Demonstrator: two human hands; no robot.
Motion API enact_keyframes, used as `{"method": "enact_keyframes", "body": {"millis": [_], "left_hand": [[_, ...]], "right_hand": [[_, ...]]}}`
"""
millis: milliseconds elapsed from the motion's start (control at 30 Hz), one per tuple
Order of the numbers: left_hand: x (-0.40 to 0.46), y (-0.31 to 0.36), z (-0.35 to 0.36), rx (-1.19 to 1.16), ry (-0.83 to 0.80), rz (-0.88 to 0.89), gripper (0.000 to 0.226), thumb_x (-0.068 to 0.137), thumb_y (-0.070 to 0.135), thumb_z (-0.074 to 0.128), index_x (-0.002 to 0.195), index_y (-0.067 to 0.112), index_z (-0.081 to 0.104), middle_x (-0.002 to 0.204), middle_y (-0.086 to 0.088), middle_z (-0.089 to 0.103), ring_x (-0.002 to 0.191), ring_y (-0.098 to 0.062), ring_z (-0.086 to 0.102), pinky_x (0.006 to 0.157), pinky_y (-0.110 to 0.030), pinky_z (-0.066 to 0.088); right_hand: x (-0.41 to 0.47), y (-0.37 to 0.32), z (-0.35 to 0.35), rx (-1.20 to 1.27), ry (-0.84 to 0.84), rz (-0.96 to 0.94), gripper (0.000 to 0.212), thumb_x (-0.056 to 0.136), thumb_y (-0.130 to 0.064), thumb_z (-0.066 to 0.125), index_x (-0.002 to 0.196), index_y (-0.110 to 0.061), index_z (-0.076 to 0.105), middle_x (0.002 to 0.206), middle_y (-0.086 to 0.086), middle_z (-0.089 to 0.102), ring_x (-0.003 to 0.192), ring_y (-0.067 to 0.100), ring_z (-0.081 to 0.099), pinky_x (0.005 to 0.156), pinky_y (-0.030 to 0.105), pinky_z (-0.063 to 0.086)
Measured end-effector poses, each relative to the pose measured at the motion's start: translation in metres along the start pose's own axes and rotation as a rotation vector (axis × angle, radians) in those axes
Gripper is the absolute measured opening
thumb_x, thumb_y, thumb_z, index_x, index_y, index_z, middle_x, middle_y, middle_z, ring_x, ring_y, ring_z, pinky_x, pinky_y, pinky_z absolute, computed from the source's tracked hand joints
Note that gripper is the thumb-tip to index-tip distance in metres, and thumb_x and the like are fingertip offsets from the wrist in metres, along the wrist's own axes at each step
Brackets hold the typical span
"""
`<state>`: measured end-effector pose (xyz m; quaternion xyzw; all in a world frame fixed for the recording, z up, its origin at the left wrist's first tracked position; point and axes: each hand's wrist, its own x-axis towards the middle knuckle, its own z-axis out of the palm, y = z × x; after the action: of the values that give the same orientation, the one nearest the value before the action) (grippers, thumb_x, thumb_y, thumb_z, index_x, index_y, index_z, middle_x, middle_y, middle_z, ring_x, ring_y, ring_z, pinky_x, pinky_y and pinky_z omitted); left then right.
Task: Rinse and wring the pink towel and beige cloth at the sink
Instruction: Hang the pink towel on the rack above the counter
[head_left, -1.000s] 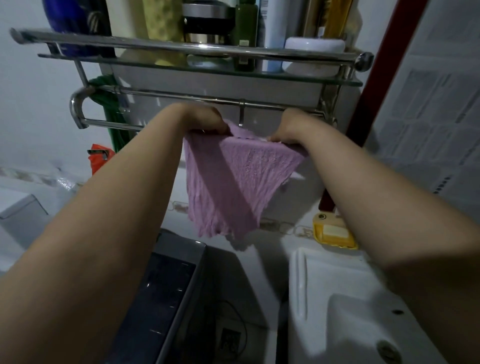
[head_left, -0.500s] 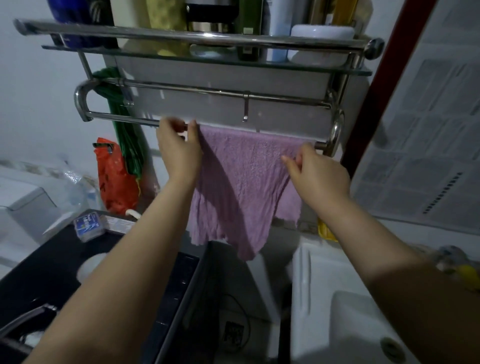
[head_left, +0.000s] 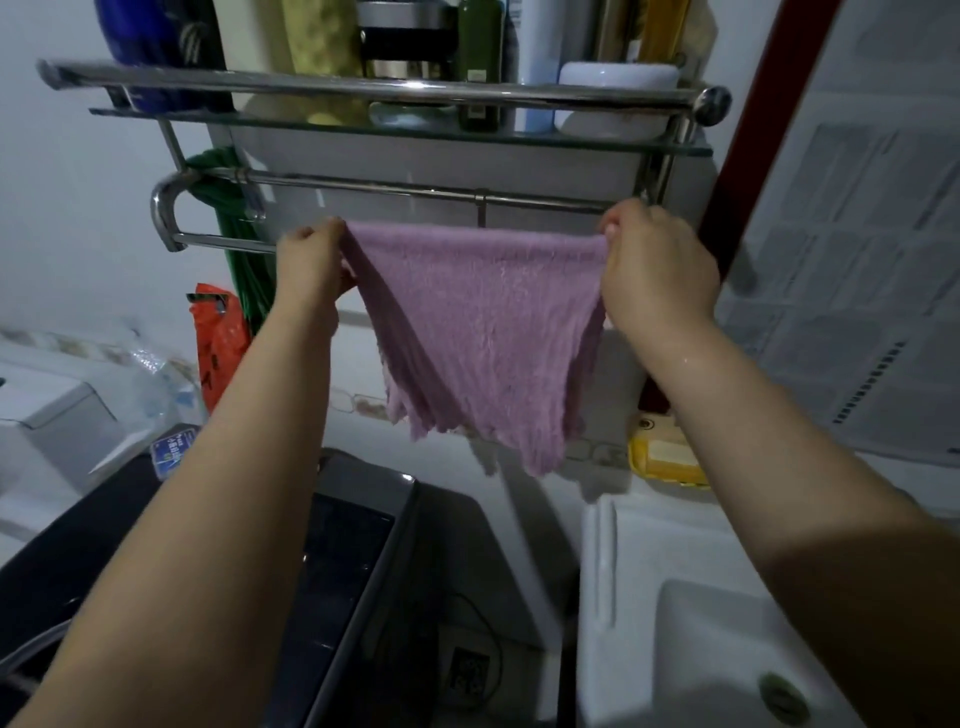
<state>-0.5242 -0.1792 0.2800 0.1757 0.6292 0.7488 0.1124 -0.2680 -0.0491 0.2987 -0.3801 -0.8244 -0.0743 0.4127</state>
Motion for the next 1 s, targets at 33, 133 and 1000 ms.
{"method": "enact_keyframes", "body": {"millis": [33, 133, 1000], "left_hand": [[0.003, 0.005, 0.000, -0.007, -0.040, -0.057, 0.013, 0.090, 0.019, 0.058, 0.096, 0.008, 0.055, 0.087, -0.008, 0.058, 0.077, -0.020, 0.061, 0.065, -0.029, 0.057], [0.005, 0.008, -0.007, 0.120, -0.133, -0.092, 0.015, 0.086, 0.017, 0.065, 0.095, 0.010, 0.056, 0.083, -0.006, 0.062, 0.073, -0.017, 0.064, 0.057, -0.025, 0.054], [-0.023, -0.037, 0.008, 0.712, 0.138, 0.652, 0.045, 0.084, 0.040, 0.066, 0.120, 0.016, 0.055, 0.136, -0.012, 0.040, 0.127, -0.028, 0.037, 0.105, -0.035, 0.032]], "right_hand": [[0.009, 0.000, -0.002, -0.075, -0.064, 0.005, 0.027, 0.094, -0.006, 0.041, 0.115, -0.011, 0.057, 0.112, 0.016, 0.059, 0.104, 0.034, 0.053, 0.067, 0.032, 0.031], [0.020, -0.004, -0.004, -0.277, -0.248, 0.000, 0.027, 0.093, -0.009, 0.046, 0.117, -0.008, 0.059, 0.120, 0.019, 0.052, 0.109, 0.035, 0.049, 0.074, 0.036, 0.039], [-0.022, -0.019, 0.033, -0.173, -0.275, -0.314, 0.050, 0.096, -0.048, 0.038, 0.125, -0.009, 0.052, 0.117, 0.015, 0.058, 0.109, 0.032, 0.052, 0.095, 0.040, 0.036]]}}
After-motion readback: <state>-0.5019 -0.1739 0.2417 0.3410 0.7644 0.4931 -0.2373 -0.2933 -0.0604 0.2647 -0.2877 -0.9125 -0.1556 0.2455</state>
